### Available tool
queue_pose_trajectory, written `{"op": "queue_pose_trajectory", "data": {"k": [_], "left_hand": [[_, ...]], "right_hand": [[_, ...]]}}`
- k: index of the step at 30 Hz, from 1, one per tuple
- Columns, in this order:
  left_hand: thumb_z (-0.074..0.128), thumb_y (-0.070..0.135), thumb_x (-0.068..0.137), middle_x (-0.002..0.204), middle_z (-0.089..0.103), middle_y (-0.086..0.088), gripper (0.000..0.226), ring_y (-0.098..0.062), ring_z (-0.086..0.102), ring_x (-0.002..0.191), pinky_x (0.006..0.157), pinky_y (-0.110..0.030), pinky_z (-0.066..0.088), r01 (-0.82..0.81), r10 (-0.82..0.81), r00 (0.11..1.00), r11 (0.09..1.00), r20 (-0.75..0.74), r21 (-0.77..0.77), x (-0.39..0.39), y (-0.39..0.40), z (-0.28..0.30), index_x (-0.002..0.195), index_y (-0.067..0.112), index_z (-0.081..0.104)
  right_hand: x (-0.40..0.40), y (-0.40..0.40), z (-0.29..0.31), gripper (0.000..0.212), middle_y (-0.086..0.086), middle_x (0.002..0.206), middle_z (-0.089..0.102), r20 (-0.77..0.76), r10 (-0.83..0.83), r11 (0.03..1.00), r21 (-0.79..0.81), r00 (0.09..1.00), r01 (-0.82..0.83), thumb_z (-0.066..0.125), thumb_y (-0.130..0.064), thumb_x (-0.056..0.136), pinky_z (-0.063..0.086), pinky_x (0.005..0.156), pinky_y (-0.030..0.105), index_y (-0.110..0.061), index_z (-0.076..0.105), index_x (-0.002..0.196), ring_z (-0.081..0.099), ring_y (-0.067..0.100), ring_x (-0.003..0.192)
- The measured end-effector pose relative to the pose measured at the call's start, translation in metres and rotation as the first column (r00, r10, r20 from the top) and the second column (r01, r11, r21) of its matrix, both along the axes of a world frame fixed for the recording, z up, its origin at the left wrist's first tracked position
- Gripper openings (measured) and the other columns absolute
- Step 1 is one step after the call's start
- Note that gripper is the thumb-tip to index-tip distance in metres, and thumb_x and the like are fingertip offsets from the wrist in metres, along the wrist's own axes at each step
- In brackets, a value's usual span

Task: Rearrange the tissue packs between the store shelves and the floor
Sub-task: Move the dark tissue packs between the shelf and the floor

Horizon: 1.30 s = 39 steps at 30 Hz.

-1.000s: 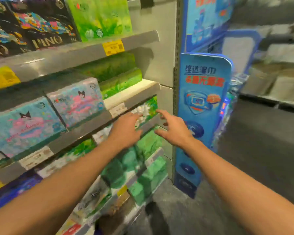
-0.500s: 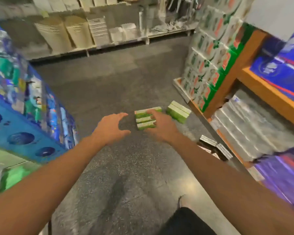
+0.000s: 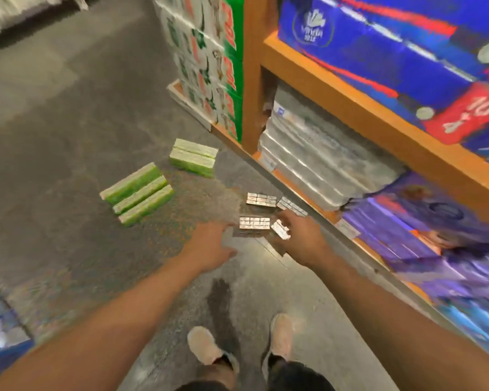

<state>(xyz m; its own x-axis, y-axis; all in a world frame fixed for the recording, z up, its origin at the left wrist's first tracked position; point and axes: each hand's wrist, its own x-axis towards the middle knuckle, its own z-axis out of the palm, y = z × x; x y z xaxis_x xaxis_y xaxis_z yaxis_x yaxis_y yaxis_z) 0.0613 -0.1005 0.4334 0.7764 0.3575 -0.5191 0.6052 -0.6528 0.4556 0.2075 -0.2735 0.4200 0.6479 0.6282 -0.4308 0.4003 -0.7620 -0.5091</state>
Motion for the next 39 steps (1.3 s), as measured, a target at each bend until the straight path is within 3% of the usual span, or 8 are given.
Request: {"op": "queue_pose_trajectory", "data": {"k": [10, 14, 17, 20, 25, 30, 33, 39], "left_hand": [[0.082, 0.033, 0.062, 0.115, 0.063, -0.008, 0.068, -0.027, 0.060, 0.104, 0.089, -0.035, 0.046, 0.221, -0.221, 0.975, 0.974, -0.012, 0.042, 0.165, 0.081, -0.368, 0.125, 0.021, 0.056], [0.086, 0.045, 0.055, 0.119, 0.058, -0.007, 0.088, -0.023, 0.054, 0.108, 0.095, -0.039, 0.044, 0.327, -0.321, 0.944, 0.941, -0.074, 0.088, 0.191, 0.098, -0.523, 0.130, 0.018, 0.048], [0.088, 0.040, 0.061, 0.143, 0.043, -0.008, 0.104, -0.030, 0.043, 0.129, 0.105, -0.043, 0.042, 0.304, -0.302, 0.936, 0.953, -0.179, -0.019, 0.189, 0.089, -0.602, 0.145, 0.023, 0.030], [0.083, 0.018, 0.071, 0.130, 0.053, -0.007, 0.081, -0.029, 0.053, 0.114, 0.094, -0.037, 0.049, 0.242, -0.240, 0.968, 0.970, -0.078, 0.015, 0.177, 0.083, -0.627, 0.138, 0.025, 0.039], [0.079, 0.011, 0.069, 0.126, 0.058, 0.004, 0.075, -0.011, 0.057, 0.104, 0.086, -0.023, 0.051, 0.062, -0.072, 0.996, 0.982, -0.048, -0.178, 0.166, 0.127, -0.559, 0.134, 0.032, 0.048], [0.073, -0.013, 0.070, 0.124, 0.063, -0.004, 0.076, -0.012, 0.064, 0.104, 0.089, -0.024, 0.053, -0.155, 0.094, 0.986, 0.820, -0.138, -0.550, 0.167, 0.181, -0.385, 0.136, 0.015, 0.050], [0.079, 0.003, 0.072, 0.132, 0.058, -0.002, 0.075, -0.018, 0.056, 0.119, 0.104, -0.033, 0.043, -0.125, 0.114, 0.992, 0.906, -0.052, -0.405, 0.152, 0.195, -0.256, 0.138, 0.024, 0.050], [0.078, 0.011, 0.071, 0.129, 0.055, 0.003, 0.077, -0.011, 0.050, 0.120, 0.100, -0.020, 0.036, -0.266, 0.278, 0.948, 0.959, 0.152, -0.094, 0.051, 0.179, 0.004, 0.141, 0.022, 0.048]], "right_hand": [[0.110, 0.094, -0.350, 0.064, 0.005, 0.115, 0.060, 0.040, 0.046, 0.983, -0.181, 0.998, -0.038, 0.080, -0.029, 0.070, 0.052, 0.084, 0.039, -0.023, 0.050, 0.126, 0.058, 0.030, 0.106], [0.131, 0.112, -0.499, 0.075, 0.006, 0.128, 0.054, 0.108, 0.131, 0.954, -0.284, 0.985, -0.095, 0.081, -0.025, 0.067, 0.042, 0.102, 0.047, -0.020, 0.047, 0.133, 0.052, 0.031, 0.119], [0.133, 0.113, -0.576, 0.079, 0.009, 0.143, 0.044, 0.104, 0.246, 0.887, -0.424, 0.964, -0.181, 0.075, -0.024, 0.074, 0.017, 0.117, 0.053, -0.023, 0.035, 0.142, 0.034, 0.031, 0.137], [0.132, 0.114, -0.598, 0.063, 0.010, 0.135, 0.052, 0.095, 0.290, 0.869, -0.442, 0.952, -0.221, 0.066, -0.025, 0.080, 0.022, 0.117, 0.050, -0.022, 0.039, 0.137, 0.042, 0.035, 0.129], [0.134, 0.118, -0.518, 0.067, 0.002, 0.123, 0.055, -0.051, 0.145, 0.981, -0.122, 0.988, -0.150, 0.077, -0.027, 0.072, 0.044, 0.095, 0.037, -0.023, 0.048, 0.133, 0.044, 0.021, 0.111], [0.148, 0.145, -0.364, 0.066, 0.008, 0.144, 0.046, -0.030, 0.205, 0.978, 0.041, 0.978, -0.203, 0.069, -0.039, 0.075, 0.034, 0.111, 0.041, -0.023, 0.052, 0.136, 0.040, 0.026, 0.133], [0.149, 0.156, -0.256, 0.062, 0.010, 0.151, 0.038, -0.021, 0.246, 0.956, 0.171, 0.969, -0.239, 0.067, -0.043, 0.079, 0.033, 0.113, 0.041, -0.031, 0.050, 0.138, 0.038, 0.025, 0.138], [0.096, 0.183, -0.032, 0.048, 0.003, 0.136, 0.054, 0.159, 0.385, 0.790, 0.453, 0.909, -0.414, 0.070, -0.043, 0.085, 0.038, 0.107, 0.037, -0.029, 0.058, 0.130, 0.047, 0.021, 0.130]]}}
